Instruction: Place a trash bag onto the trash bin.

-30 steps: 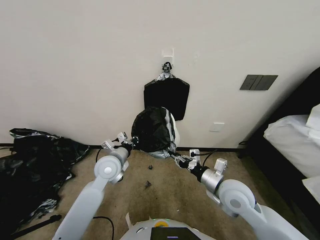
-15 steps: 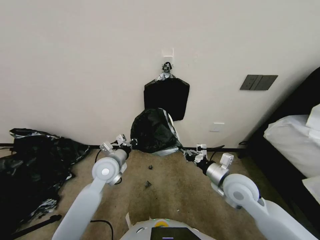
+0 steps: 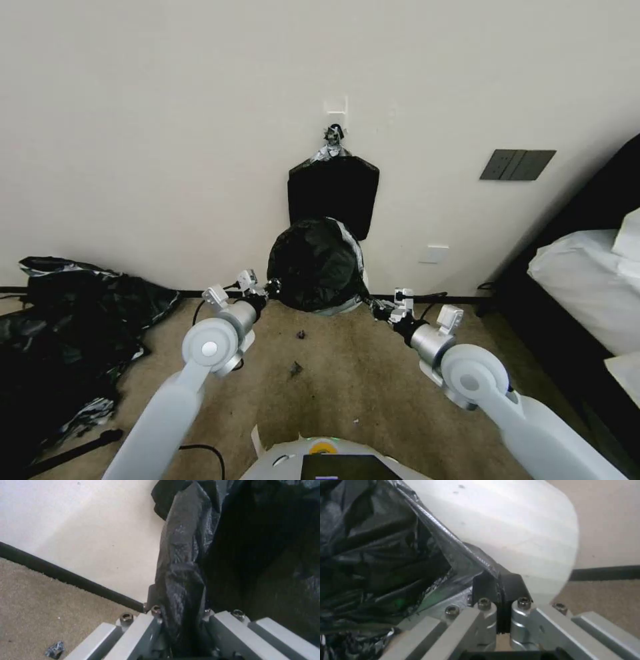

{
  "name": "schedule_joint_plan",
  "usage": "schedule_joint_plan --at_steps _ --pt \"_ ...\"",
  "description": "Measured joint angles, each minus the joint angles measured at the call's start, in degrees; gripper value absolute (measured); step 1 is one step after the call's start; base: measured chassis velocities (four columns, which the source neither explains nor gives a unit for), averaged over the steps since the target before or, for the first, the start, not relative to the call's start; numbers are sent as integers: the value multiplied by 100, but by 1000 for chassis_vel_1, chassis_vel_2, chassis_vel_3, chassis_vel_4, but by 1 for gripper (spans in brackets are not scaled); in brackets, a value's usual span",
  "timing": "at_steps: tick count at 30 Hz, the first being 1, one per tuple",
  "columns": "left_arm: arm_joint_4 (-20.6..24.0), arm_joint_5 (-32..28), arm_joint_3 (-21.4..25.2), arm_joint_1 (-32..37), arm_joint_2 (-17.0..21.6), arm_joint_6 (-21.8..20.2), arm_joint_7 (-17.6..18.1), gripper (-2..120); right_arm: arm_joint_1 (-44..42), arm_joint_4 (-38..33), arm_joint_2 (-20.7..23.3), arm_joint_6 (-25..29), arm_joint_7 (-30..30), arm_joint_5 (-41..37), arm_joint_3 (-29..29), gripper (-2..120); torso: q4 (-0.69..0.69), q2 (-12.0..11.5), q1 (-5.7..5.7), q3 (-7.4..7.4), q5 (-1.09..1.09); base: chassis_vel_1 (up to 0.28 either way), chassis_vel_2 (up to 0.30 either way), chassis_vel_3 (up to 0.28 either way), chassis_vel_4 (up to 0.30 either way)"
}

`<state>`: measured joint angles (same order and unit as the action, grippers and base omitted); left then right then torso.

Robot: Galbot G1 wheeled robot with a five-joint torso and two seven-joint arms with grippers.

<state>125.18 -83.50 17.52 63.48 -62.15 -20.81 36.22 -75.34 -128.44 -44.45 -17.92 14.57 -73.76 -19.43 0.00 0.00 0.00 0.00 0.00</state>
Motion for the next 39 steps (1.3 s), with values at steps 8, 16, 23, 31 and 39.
schedule_joint_plan --at_steps 8,16,23,31,39 --pt "22 10 -14 1 11 -3 -99 0 -33 80 -47 -57 10 7 56 0 0 0 0 0 0 0 0 0 0" --pt "100 33 -15 30 41 -5 -253 0 -71 151 -100 -111 28 108 205 0 0 0 0 0 0 0 0 0 0" --pt "134 218 -37 86 65 -8 -402 0 -179 78 -111 -67 193 629 294 5 0 0 0 0 0 0 0 0 0" --pt "-10 1232 -174 66 123 -2 -363 0 -454 -207 -102 52 445 1486 156 33 0 0 0 0 0 0 0 0 0" --pt "-105 1343 -174 31 111 -3 -126 0 -748 -450 -90 38 443 1726 -244 61 0 0 0 0 1 0 0 0 0"
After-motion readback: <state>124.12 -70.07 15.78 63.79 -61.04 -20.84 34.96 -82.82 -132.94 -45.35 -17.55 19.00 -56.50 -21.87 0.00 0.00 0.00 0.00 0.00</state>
